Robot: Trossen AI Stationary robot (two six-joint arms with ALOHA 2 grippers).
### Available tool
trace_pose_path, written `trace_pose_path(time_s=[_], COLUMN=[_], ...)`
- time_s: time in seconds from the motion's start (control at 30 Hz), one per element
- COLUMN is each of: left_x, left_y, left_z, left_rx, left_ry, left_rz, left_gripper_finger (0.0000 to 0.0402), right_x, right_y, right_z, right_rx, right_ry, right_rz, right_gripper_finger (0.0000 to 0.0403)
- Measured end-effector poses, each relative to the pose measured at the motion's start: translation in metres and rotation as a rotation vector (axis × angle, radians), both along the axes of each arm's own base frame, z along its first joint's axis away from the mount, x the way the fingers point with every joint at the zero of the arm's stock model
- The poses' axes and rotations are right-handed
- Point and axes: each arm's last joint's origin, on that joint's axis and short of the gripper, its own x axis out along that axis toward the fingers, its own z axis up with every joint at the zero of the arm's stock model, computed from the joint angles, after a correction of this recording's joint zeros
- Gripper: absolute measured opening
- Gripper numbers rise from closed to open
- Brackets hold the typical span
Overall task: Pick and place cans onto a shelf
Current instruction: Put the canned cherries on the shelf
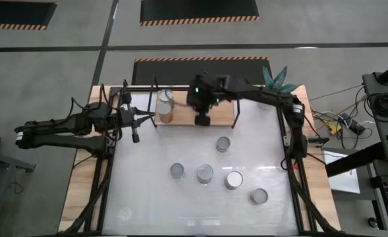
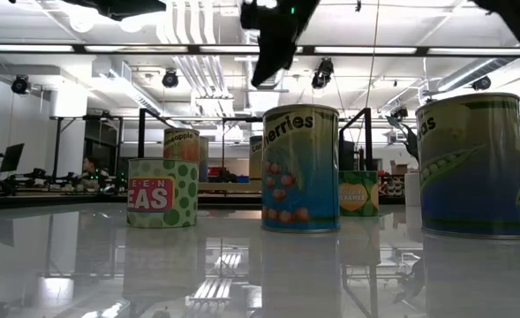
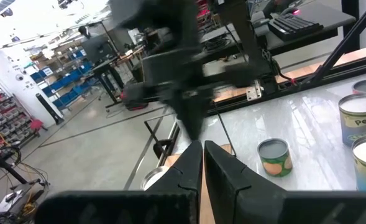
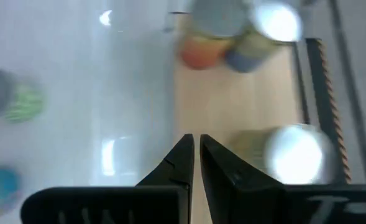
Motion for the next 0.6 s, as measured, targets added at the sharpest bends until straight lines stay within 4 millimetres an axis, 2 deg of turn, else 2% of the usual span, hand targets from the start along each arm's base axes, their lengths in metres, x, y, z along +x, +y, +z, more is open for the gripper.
trace_pose_path(time_s=[0.2,0.33,0.47,0.6], left_x=[0.0,0.0,0.0,0.001], left_y=[0.0,0.0,0.0,0.0], left_z=[0.0,0.0,0.0,0.001], left_rx=[-0.007,-0.007,-0.007,-0.01], left_ry=[0.0,-0.002,-0.005,-0.01], left_rz=[0.001,0.001,0.001,0.0], left_gripper_finger=[0.0,0.0,0.0,0.0], right_x=[0.006,0.01,0.008,-0.005], right_y=[0.065,0.103,0.129,0.145], right_z=[-0.015,-0.038,-0.064,-0.073], right_rx=[0.047,0.059,0.074,0.097], right_ry=[0.014,0.017,0.005,-0.015], right_rz=[0.101,0.175,0.214,0.195], right_gripper_finger=[0.0017,0.0017,0.0017,0.0017])
